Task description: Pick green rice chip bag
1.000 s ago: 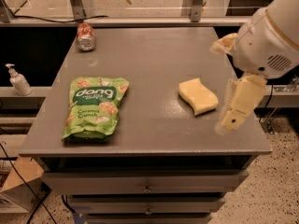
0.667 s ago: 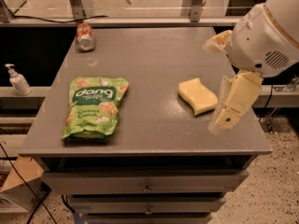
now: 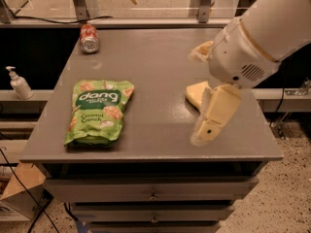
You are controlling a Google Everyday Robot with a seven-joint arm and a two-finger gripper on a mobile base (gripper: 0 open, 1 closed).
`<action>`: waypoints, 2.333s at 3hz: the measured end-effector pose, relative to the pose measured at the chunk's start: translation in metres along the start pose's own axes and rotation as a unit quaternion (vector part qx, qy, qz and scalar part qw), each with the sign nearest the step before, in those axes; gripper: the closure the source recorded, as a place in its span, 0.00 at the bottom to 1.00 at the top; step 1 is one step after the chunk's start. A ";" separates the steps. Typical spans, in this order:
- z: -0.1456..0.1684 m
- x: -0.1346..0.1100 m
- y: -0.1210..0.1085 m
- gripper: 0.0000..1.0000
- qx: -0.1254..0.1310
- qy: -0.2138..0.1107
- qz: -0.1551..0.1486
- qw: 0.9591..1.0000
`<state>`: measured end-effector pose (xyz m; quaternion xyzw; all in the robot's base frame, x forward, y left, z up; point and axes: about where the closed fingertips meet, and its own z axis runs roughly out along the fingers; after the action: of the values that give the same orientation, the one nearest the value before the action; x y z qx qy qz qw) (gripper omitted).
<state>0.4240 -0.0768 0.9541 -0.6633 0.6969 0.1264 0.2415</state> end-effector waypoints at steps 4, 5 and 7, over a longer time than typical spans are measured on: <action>0.174 -0.121 0.015 0.00 -0.094 -0.138 -0.020 0.986; 0.201 -0.134 0.009 0.00 -0.090 -0.157 0.000 0.984; 0.216 -0.129 -0.015 0.39 -0.065 -0.173 0.046 0.982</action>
Offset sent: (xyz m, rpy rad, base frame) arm 0.0110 0.1770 -0.0853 0.2425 0.1395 0.2069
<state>0.4760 0.1409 0.8373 -0.6131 0.6646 0.2954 0.3085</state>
